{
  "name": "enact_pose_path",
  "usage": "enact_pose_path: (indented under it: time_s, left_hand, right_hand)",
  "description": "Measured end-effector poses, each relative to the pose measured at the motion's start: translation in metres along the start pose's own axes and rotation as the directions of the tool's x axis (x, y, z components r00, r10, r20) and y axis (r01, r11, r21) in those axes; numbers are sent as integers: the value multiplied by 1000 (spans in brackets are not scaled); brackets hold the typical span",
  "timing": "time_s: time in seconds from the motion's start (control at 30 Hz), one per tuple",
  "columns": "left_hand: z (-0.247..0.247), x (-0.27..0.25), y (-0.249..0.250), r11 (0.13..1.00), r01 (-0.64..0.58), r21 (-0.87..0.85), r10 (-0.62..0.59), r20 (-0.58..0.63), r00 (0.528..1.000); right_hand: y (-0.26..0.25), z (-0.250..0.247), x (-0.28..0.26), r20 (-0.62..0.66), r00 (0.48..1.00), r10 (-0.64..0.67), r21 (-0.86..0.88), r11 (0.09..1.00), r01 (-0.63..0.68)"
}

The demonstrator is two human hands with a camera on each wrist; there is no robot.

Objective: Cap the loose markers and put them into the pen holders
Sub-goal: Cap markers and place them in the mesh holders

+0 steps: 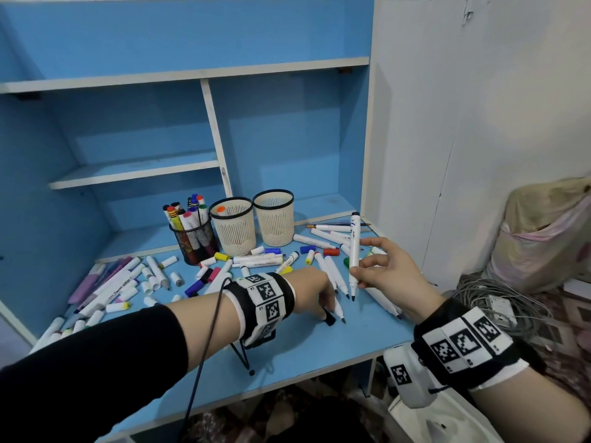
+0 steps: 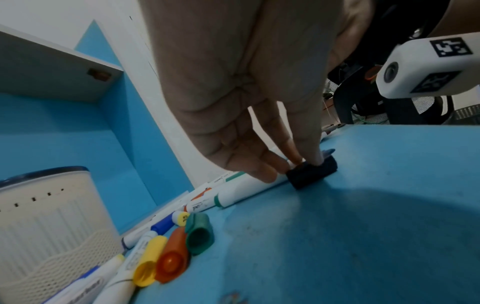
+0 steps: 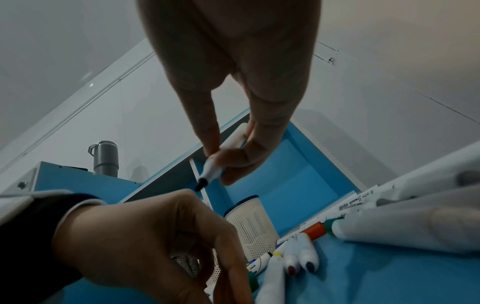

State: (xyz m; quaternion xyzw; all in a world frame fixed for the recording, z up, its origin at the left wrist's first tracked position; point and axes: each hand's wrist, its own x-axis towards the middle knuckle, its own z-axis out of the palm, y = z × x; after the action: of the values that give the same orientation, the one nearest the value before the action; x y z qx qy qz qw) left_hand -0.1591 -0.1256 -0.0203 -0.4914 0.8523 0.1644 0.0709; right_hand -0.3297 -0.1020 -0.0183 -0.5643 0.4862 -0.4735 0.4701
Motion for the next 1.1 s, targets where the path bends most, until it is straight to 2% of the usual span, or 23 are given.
enact_pose_path:
  time_s: [0.27,0.4,0.47,0.6,0.7,0.8,0.93,1.0,1.1]
  left_hand:
    - [5,-14,10,995,38,92,-44,67,997]
    - [6,-33,7,998,69,9,-69,76,995]
    - [4,-45,3,995,81,-61,-78,43,996]
    - [-2,-73,-8,942,152,-301,-199,-134,971]
    - [-5,-93,-19,823,119,-556,-288,-227,930]
    - [-6,-111,-22,631,13,-776,-377,-292,879]
    - [-3,-129,-21,383,-104,-918,-478,-293,828]
    - [0,-136,-21,317,-135,-939,-483,-282,829]
    - [2,-144,-19,294,-169,-941,-473,-297,829]
  right_hand:
    - [11,13,-11,-65,997,28,109,994,-21]
    - [11,16,-19,-110,993,30,206,979,-7]
    - [10,17,-24,-123,992,22,248,969,9]
    - [4,25,-37,-96,995,4,284,958,24]
    - [1,34,-44,-108,994,-20,332,942,55]
    - [-4,44,-49,-118,992,-41,401,912,86]
    - [-9,61,-53,-120,990,-75,479,869,124]
    - [-9,70,-54,-130,987,-89,533,834,146]
    - [-11,78,-55,-142,982,-123,590,786,184]
